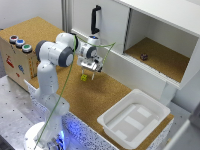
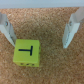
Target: Place the yellow object inside the right cabinet
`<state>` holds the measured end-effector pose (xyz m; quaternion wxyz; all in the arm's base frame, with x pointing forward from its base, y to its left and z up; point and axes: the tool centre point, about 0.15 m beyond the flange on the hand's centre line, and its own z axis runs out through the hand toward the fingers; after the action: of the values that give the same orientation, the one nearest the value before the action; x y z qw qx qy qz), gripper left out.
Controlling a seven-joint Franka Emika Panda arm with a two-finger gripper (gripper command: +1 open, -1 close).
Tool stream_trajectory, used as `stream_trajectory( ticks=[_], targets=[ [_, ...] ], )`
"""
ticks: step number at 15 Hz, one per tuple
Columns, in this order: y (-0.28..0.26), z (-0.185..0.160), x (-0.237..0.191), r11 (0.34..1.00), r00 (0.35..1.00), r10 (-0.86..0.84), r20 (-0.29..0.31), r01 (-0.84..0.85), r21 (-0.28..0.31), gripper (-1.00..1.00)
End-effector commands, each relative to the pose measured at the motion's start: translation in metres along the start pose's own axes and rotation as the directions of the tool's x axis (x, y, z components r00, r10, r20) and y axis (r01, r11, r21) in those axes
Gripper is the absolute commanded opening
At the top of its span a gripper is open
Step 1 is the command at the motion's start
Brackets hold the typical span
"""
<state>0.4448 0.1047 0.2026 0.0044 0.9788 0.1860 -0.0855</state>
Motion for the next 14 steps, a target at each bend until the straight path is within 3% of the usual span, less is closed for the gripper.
stream_trajectory(
  ticks=[1, 7, 14],
  targets=[
    [0.001, 0.004, -0.020, 0.999, 1.000, 0.009, -0.013, -0.009, -0.042, 1.00],
    [0.002, -0.015, -0.046, 0.997, 0.996, 0.063, -0.066, -0.066, -0.045, 1.00],
    [-0.009, -0.004, -0.027, 0.999, 0.998, 0.036, -0.051, -0.037, -0.029, 1.00]
  ],
)
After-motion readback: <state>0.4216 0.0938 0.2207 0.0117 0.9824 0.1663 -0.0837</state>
